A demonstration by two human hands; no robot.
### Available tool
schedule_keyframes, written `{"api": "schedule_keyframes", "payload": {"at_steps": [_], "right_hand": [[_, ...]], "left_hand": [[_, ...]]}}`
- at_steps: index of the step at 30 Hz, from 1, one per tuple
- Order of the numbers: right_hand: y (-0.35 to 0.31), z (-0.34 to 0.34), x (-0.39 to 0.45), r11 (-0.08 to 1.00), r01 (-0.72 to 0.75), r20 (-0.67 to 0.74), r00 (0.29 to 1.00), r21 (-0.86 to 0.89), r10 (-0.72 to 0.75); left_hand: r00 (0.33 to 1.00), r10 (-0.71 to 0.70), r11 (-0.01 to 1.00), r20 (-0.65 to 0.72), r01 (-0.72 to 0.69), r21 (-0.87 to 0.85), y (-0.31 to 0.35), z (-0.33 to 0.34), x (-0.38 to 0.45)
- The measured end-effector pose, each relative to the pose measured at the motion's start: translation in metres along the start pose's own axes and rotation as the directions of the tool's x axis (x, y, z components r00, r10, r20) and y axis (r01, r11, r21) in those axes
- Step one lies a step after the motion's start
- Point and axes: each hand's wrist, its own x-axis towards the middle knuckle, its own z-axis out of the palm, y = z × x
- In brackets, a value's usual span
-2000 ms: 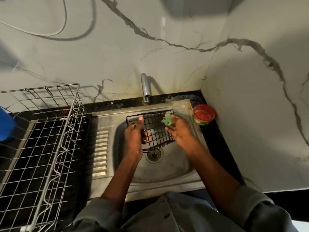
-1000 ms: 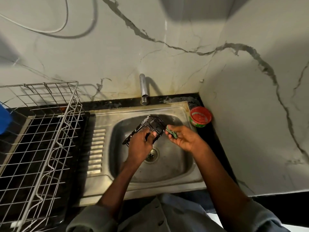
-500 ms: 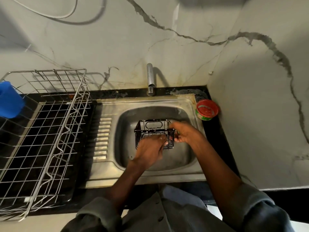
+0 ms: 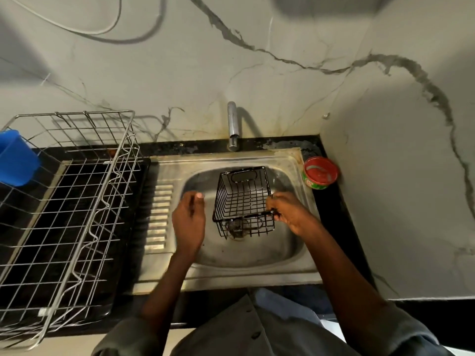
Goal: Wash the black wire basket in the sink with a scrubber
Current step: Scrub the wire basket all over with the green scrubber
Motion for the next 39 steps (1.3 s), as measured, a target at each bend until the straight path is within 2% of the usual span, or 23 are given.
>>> {"api": "schedule_keyframes", "payload": {"at_steps": [1,2,4,5,6,7,10,13,17,20,25,28,30,31,34,37,39], "right_hand": [[0.000,0.000,-0.002,0.998,0.036,0.007,0.999,-0.046,-0.036],[0.000,-0.001,-0.003,0.993,0.072,0.015,0.997,-0.095,-0.071],[-0.002,-0.002,-0.003,0.978,0.136,0.050,0.990,-0.159,-0.129],[-0.002,-0.003,-0.004,0.971,0.161,0.086,0.985,-0.179,-0.147],[-0.005,-0.004,-0.004,0.962,0.186,0.135,0.978,-0.201,-0.161],[-0.006,-0.006,-0.003,0.952,0.209,0.181,0.969,-0.223,-0.170],[-0.013,-0.016,-0.003,0.919,0.272,0.275,0.942,-0.285,-0.193],[-0.018,-0.026,0.002,0.888,0.310,0.329,0.924,-0.339,-0.197],[-0.022,-0.035,0.012,0.855,0.312,0.304,0.933,-0.415,-0.193],[-0.026,-0.041,0.012,0.854,0.283,0.172,0.958,-0.437,-0.230],[-0.022,-0.030,0.025,0.866,0.296,-0.088,0.929,-0.403,-0.359],[-0.034,-0.023,0.024,0.742,0.310,-0.222,0.823,-0.594,-0.522],[-0.045,-0.013,0.016,0.680,0.405,-0.204,0.749,-0.612,-0.630],[-0.050,-0.003,0.009,0.706,0.448,-0.183,0.760,-0.548,-0.624],[-0.050,0.040,-0.003,0.849,0.455,-0.038,0.876,-0.270,-0.482],[-0.038,0.067,0.012,0.903,0.377,0.014,0.924,-0.207,-0.383],[-0.037,0.075,0.023,0.923,0.318,-0.005,0.945,-0.216,-0.326]], "left_hand": [[0.981,-0.175,0.982,0.080,0.180,-0.058,-0.010,0.007,0.012],[0.920,-0.346,0.926,0.184,0.366,-0.087,-0.016,0.013,0.021],[0.684,-0.602,0.724,0.412,0.685,-0.079,-0.022,0.024,0.030],[0.568,-0.643,0.618,0.514,0.781,-0.090,-0.020,0.027,0.030],[0.501,-0.644,0.536,0.578,0.835,-0.126,-0.020,0.029,0.030],[0.481,-0.626,0.475,0.614,0.860,-0.189,-0.019,0.033,0.028],[0.498,-0.596,0.296,0.630,0.866,-0.404,-0.022,0.043,0.026],[0.491,-0.552,0.141,0.674,0.852,-0.505,-0.028,0.046,0.033],[0.495,-0.501,0.065,0.710,0.839,-0.540,-0.027,0.042,0.047],[0.553,-0.442,0.031,0.706,0.796,-0.605,-0.026,0.043,0.051],[0.653,-0.441,0.122,0.616,0.723,-0.680,-0.012,0.048,0.046],[0.672,-0.486,0.174,0.559,0.701,-0.691,-0.013,0.051,0.040],[0.674,-0.549,0.207,0.495,0.683,-0.700,-0.016,0.053,0.035],[0.679,-0.558,0.209,0.478,0.672,-0.711,-0.015,0.054,0.032],[0.695,-0.546,0.213,0.468,0.655,-0.725,-0.008,0.059,0.028],[0.706,-0.514,0.225,0.487,0.659,-0.718,0.006,0.061,0.029],[0.702,-0.500,0.213,0.507,0.667,-0.714,0.012,0.062,0.030]]}}
